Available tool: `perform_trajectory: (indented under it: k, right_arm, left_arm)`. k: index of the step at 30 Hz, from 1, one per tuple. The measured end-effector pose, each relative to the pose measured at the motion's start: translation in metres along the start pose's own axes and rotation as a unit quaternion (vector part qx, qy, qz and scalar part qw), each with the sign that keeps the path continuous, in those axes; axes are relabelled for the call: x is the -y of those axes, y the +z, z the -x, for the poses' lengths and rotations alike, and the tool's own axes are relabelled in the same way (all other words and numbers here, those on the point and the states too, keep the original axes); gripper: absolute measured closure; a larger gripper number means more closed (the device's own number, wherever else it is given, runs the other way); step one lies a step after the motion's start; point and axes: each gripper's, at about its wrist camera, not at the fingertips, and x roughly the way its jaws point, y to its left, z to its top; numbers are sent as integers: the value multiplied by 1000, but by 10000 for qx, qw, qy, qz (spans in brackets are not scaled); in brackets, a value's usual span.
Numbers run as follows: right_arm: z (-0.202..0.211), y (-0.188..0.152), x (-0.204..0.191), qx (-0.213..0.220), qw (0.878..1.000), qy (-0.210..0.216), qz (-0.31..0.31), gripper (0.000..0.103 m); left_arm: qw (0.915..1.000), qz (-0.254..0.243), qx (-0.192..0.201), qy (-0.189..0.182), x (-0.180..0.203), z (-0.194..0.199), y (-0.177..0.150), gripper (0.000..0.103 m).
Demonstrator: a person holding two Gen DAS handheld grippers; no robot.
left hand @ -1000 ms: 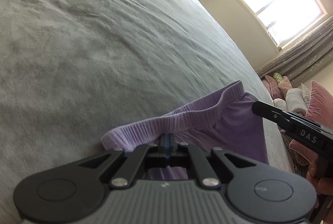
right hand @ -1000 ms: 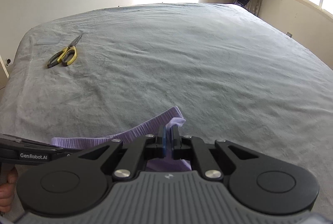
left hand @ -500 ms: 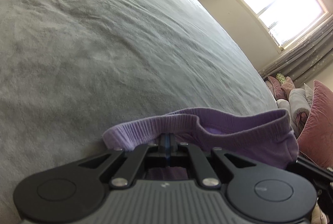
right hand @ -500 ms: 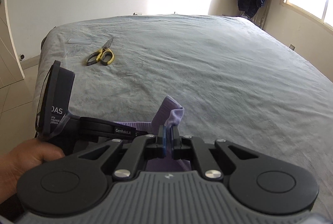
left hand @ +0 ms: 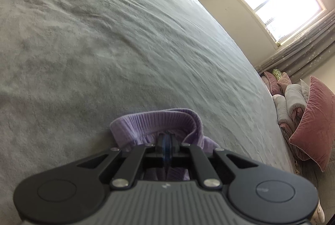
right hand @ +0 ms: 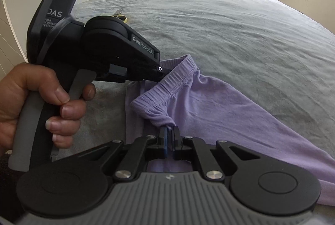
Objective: Fold clothes
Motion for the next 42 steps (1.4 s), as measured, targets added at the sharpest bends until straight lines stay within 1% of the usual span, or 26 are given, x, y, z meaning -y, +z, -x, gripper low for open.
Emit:
perform_trajectory:
  k: [2,6,8,15,16,17,19,22,24,25,26,27,28,29,31,33,37,39,42]
  right_arm:
    - [-7,-7,3,-20,9999,40,-164,96]
    - [-8,-12,9,127,9986,133,-501,94]
    - [-7,-14,10,189,9979,178,-588,90]
    - [4,-17,17,499,9950,256,-830,87]
    - [7,-17,18,549,9943,279,-872,84]
    - [9,-18,20,591,9937,300,-902,73]
    - [13,-18,19,681,9928,324,-926,59]
    - [14,-15,13,745,9943,354,-678,59]
    - [16,-14,9,763,9955,281,-495,59]
    - [17,-15,9,792,9954,234,-476,59]
    - [18,-15,10,820,9954,187,-458,59]
    - [21,-16,11,844,9953,146,-459,59]
    - [24,-18,13,862,9951,99,-483,59]
    - [28,-22,16,880,9949,36,-500,59]
    - [38,-32,23,886,9944,-109,-558,59]
    - [48,-43,31,874,9938,-259,-639,59]
    - [74,-67,56,847,9884,-578,-1120,59]
    - [88,-80,73,880,9817,-699,-1535,59]
    - [106,-97,99,945,9660,-854,-2252,59]
  left_arm:
    - [10000,33,-28,-30,-2,1,1,97]
    - [10000,39,-63,-64,-4,7,0,95]
    - [9999,41,-69,-112,-5,11,0,95]
    - [9993,147,-9,-332,-16,29,6,95]
    - [9991,173,-2,-377,-18,32,8,95]
    - [9989,199,4,-423,-20,34,9,96]
    - [9985,220,2,-505,-23,38,10,96]
    - [9963,311,-138,-788,-27,39,11,96]
    - [9948,260,-308,-933,-26,37,9,96]
    - [9941,211,-398,-985,-25,36,8,92]
    - [9933,161,-487,-1037,-24,35,6,82]
    - [9929,104,-518,-1061,-22,35,5,75]
    - [9926,23,-554,-1084,-20,35,4,63]
    - [9921,-60,-591,-1106,-18,36,2,56]
    - [9912,-232,-702,-1102,-12,33,-1,54]
    - [9902,-405,-813,-1064,-6,30,-4,54]
    - [9884,-783,-932,-904,5,22,-12,55]
    - [9878,-928,-953,-808,10,19,-15,55]
    - [9875,-1044,-936,-724,12,17,-18,56]
